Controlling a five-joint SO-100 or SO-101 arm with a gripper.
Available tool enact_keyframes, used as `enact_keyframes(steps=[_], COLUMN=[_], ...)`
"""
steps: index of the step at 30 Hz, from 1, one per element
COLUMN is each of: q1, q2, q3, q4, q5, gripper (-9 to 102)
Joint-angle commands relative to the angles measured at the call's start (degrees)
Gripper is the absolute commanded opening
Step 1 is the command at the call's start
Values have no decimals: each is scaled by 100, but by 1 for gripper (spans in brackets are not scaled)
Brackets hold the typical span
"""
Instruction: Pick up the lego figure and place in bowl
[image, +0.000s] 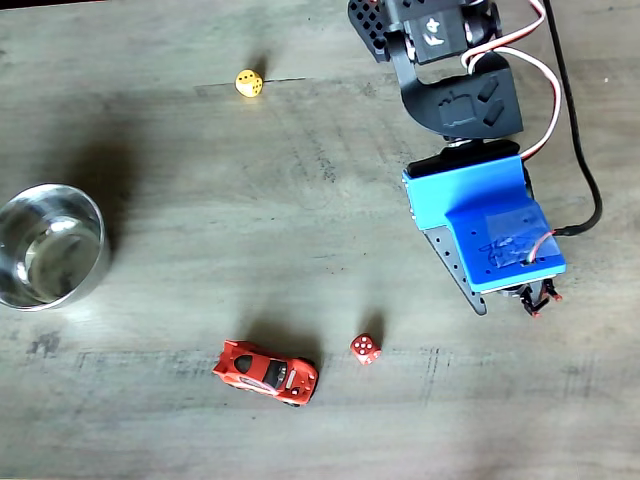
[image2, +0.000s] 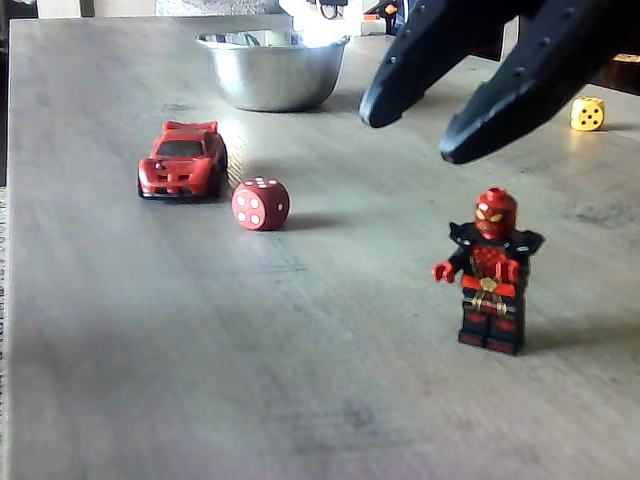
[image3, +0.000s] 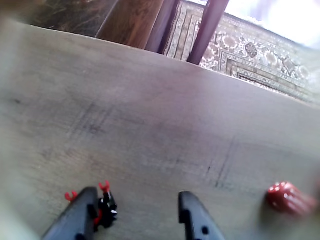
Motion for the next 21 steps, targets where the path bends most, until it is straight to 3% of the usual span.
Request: enact_keyframes(steps=[1, 8, 15, 21], q1=[-18, -26, -35, -193], q2=[193, 193, 141, 123], q3=[-18, -18, -9, -9], q4=[-53, -53, -53, -53], q5=[-53, -62, -53, -44], gripper=[19, 19, 28, 29])
